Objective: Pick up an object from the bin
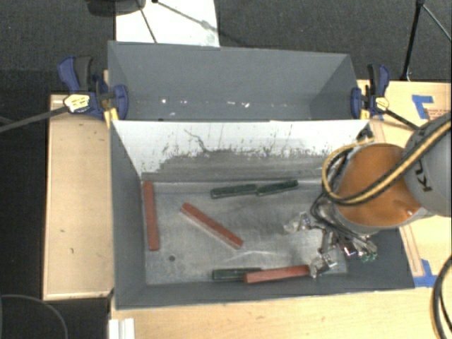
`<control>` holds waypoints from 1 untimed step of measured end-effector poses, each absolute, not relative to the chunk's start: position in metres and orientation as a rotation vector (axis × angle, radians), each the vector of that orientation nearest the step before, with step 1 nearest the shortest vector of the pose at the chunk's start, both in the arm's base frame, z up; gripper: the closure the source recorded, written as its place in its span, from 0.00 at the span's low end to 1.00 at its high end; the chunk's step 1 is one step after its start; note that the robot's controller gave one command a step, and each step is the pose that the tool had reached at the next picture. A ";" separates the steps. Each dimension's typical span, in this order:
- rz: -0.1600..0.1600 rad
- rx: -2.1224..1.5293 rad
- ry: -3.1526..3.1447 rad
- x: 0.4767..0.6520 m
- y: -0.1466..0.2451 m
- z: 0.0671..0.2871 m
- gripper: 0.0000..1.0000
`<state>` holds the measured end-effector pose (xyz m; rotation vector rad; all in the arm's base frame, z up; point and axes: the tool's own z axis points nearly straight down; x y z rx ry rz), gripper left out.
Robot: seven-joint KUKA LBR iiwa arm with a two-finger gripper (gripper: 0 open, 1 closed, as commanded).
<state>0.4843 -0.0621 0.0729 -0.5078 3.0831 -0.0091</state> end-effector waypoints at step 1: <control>-0.001 -0.244 3.120 0.492 -0.023 0.074 1.00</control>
Offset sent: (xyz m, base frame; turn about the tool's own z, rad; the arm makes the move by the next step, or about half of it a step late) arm 0.0000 0.0000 0.0000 0.0000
